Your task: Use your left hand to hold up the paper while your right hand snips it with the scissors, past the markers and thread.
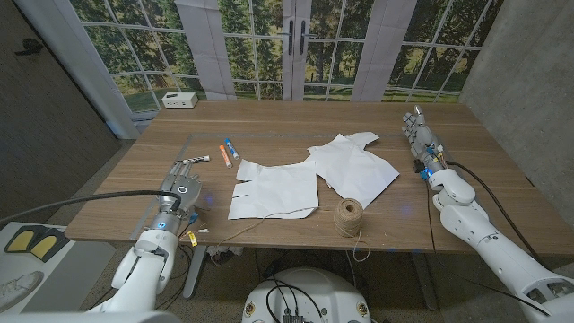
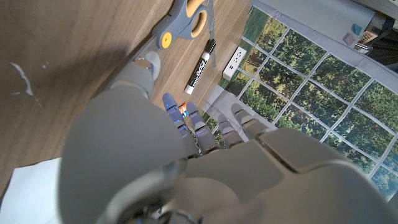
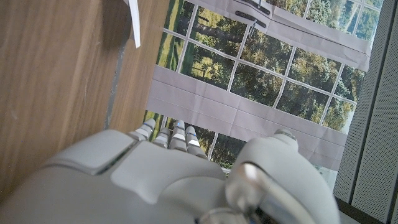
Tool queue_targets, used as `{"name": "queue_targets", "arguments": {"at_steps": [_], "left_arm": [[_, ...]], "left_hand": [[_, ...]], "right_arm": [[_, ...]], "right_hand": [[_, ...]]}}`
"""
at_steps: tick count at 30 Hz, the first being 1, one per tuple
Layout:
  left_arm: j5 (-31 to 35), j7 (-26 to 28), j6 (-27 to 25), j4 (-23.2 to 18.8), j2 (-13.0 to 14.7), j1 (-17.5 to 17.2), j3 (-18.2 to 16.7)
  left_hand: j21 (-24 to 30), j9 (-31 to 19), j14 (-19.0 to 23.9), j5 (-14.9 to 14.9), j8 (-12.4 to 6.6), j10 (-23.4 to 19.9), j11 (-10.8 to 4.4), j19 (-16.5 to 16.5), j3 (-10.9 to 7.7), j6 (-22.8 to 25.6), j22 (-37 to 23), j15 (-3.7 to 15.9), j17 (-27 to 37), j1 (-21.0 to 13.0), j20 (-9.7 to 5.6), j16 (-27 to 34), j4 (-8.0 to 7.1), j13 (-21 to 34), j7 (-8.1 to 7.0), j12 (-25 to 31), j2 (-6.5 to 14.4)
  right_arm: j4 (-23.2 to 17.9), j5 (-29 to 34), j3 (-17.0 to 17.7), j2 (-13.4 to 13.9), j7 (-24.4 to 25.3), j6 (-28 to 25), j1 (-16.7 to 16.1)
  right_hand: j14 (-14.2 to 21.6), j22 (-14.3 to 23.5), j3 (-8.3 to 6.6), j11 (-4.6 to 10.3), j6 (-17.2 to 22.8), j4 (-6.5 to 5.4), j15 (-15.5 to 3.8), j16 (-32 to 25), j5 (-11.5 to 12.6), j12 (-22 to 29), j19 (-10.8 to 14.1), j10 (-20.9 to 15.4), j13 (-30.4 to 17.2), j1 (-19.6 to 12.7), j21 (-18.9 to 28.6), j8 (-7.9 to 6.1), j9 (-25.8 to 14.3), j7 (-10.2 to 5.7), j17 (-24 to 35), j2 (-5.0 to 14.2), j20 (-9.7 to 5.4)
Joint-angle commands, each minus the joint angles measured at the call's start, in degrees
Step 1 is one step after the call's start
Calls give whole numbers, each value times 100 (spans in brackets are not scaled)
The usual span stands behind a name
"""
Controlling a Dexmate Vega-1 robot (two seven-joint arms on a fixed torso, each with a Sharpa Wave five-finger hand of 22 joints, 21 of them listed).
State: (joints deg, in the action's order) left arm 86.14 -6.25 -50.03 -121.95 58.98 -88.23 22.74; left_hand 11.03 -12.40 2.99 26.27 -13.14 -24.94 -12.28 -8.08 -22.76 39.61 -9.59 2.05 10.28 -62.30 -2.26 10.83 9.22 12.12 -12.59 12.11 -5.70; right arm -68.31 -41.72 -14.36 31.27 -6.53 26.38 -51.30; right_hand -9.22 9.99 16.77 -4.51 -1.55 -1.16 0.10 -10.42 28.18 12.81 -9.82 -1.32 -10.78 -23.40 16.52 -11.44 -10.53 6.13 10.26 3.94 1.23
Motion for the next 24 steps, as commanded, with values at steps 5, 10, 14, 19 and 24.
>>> {"name": "queue_targets", "arguments": {"at_steps": [5, 10, 14, 19, 24], "left_arm": [[445, -256, 64, 243, -268, 126, 51], [491, -284, 115, 260, -314, 124, 27], [583, -398, 159, 301, -361, 150, 43], [620, -455, 193, 315, -400, 154, 17], [670, -560, 274, 359, -448, 195, 38]], "left_hand": [[13, -10, 44, -64, -19, -72, 43, -47, -85, 8, -22, 543, 8, -139, -252, 30, 1, 27, -8, 33, 52], [12, -12, 81, -99, -15, -93, 32, -53, -116, -2, -23, 566, 9, -205, -255, 38, 7, 28, -9, 38, 88], [8, -14, 76, -115, -15, -94, 44, -48, -129, -6, -24, 559, 9, -234, -253, 33, 11, 28, -9, 37, 102], [-41, -50, 5, -268, -47, -56, 116, 121, -307, 15, -33, 502, 14, -560, -260, -2, 44, 33, -9, 18, 333], [-30, -51, 1, -330, -27, -12, 99, 114, -331, -40, -31, 522, 14, -625, -272, -4, 49, 34, -5, 1, 345]], "right_arm": [[88, -28, 7, -20, -27, -8, 25], [138, -55, 13, -44, -50, -5, 48], [178, -60, 15, -53, -78, 20, 61], [249, -104, 26, -94, -123, 54, 75], [279, -126, 36, -119, -120, 65, 68]], "right_hand": [[-17, 24, 8, 5, -37, 35, -25, -14, 23, -2, 9, 18, -11, -37, -22, 16, -20, 7, 9, 40, 17], [-13, 24, 8, 4, -39, 36, -23, -16, 23, 1, 14, 12, -11, -38, -33, 17, -20, 6, 9, 41, 19], [-12, 25, 9, 3, -40, 37, -22, -17, 23, -2, 18, 19, -11, -38, -42, 17, -20, 8, 9, 42, 20], [-11, 25, 10, -11, -39, 38, -26, -17, 24, 0, 23, 16, -11, -39, -53, 16, -20, 4, 9, 43, 20], [-12, 26, 25, 5, -34, 32, -23, -16, 18, -1, 33, 18, -11, -17, -69, 16, -20, 9, 9, 28, 20]]}}
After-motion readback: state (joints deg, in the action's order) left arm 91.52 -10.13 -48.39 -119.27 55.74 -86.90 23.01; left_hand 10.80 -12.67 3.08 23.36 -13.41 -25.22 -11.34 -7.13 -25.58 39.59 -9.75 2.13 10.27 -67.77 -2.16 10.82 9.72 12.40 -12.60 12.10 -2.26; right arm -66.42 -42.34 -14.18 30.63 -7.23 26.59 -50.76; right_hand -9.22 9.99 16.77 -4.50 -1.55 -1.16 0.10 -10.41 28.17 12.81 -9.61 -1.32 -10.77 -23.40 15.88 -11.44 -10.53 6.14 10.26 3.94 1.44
